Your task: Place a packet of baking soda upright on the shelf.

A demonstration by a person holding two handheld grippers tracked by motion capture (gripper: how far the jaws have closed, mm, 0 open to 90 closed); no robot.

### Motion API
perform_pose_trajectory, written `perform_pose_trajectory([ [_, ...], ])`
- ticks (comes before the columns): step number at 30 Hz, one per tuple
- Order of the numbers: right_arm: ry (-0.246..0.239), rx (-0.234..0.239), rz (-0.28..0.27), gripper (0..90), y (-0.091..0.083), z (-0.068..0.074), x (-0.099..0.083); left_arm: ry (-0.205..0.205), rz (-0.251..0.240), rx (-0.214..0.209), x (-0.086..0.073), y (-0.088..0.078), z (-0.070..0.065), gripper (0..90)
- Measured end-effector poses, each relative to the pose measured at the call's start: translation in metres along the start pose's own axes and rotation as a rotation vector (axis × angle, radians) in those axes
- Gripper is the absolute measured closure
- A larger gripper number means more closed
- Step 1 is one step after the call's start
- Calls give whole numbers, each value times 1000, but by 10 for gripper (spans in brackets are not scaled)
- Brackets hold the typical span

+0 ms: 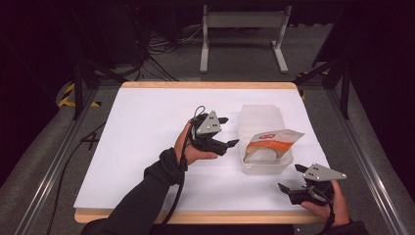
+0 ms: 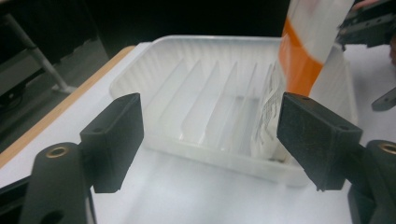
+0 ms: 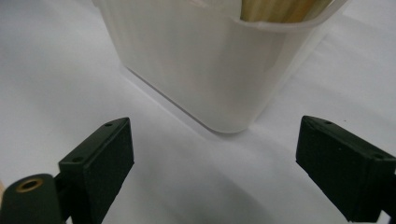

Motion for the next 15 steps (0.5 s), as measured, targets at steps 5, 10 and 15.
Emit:
perform_pose_trajectory([
  [5,3,-7,-1,120,-1,-1,0,-2,51,22,-13,-3,4,161],
  [10,-2,-25,0,120,-2,-4,0,-18,98,38,-26,-7,8,105],
  [15,-1,-37,-8,121,-4,-6,0,-15,124,57,-37,-16,12,86],
])
Point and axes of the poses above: each handheld gripper's, and its own axes: y roughly forward along the jaws, x roughly out of its top, z roughly to its left, the point moved 7 cm from there along y, roughly forward along the jaws, and after that the axes turned 8 degrees about y, right-handed, at the moved point
